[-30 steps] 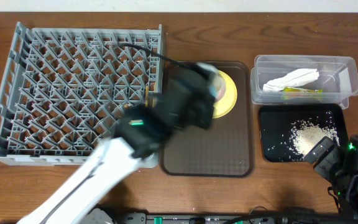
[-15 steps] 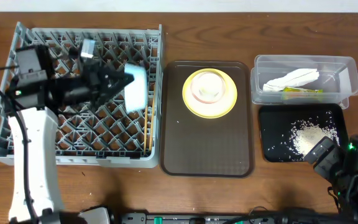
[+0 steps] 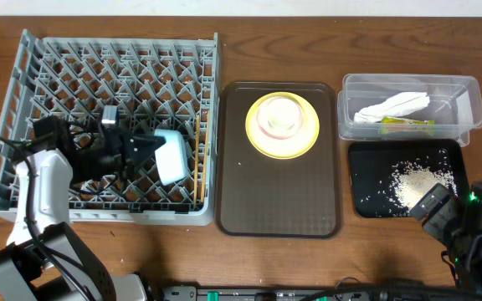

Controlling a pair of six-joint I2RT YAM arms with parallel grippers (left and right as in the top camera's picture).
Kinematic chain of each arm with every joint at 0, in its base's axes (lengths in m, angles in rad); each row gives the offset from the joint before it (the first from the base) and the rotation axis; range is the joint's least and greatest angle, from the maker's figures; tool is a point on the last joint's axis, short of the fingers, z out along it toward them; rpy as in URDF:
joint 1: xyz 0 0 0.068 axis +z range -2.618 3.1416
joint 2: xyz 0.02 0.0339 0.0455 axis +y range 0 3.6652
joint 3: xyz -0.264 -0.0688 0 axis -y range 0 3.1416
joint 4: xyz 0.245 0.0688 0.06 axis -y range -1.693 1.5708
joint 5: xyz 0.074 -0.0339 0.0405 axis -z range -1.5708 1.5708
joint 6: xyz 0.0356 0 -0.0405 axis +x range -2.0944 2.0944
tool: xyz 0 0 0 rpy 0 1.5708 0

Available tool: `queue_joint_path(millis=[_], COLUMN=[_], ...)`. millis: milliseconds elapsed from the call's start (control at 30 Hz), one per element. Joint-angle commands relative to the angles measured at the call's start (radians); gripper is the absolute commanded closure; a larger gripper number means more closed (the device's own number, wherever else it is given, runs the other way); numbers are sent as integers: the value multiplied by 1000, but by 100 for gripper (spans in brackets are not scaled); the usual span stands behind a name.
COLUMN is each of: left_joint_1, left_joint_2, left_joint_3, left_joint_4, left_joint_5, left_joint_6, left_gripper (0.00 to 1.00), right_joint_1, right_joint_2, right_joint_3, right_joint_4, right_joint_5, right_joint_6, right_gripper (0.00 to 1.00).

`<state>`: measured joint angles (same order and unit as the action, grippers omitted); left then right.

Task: Sort waste into correct bins and load items into the dishwasher
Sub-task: 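Carry the blue bowl with the left gripper over the rack, then lower the blue bowl into the rack slots and open the left gripper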

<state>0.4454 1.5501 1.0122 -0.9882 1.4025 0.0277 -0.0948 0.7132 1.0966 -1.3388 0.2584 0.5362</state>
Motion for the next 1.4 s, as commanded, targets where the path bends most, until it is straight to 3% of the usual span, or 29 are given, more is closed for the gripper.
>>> queue_joint_path(millis=[0, 300, 367, 433, 533, 700, 833, 933, 967, 1033, 1067, 1133, 1367], left_joint_1=[19, 88, 126, 158, 187, 198, 198, 187, 172, 128, 52, -66, -373], left_joint_2=[-2, -2, -2, -2, -2, -23, -95, -191, -233, -294, -343, -369, -293], left_joint_3=[-23, -45, -45, -45, -41, 21, 109, 128, 128, 128, 123, 115, 101], left_joint_4=[-3, 2, 3, 2, 2, 2, 2, 19, 27, 29, 28, 27, 35], left_joint_5=[-87, -166, -166, -172, -221, -291, -439, -512, -541, -589, -647, -739, -1153], left_joint_6=[25, 24, 24, 24, 20, -35, -128, -178, -187, -187, -187, -187, -268], left_gripper=[92, 86, 77, 58, 45, 38, 33, 34, 39, 57, 74, 86, 88], right_joint_1=[-11, -11, -11, -11, -11, -11, -11, -11, -11, -11, -11, -11, -11], right_joint_2=[-2, -2, -2, -2, -2, -2, -2, -2, -2, -2, -2, -2, -2], right_joint_3=[3, 3, 3, 3, 3, 3, 3, 3, 3, 3, 3, 3, 3], right_joint_4=[-1, -1, -1, -1, -1, -1, -1, -1, -1, -1, -1, -1, -1], right_joint_5=[6, 6, 6, 6, 6, 6, 6, 6, 6, 6, 6, 6, 6], right_joint_6=[-10, -10, -10, -10, -10, -11, -10, -10, -11, -10, -11, -10, -10], right_gripper=[1, 1, 1, 1, 1, 1, 1, 1, 1, 1, 1, 1, 1])
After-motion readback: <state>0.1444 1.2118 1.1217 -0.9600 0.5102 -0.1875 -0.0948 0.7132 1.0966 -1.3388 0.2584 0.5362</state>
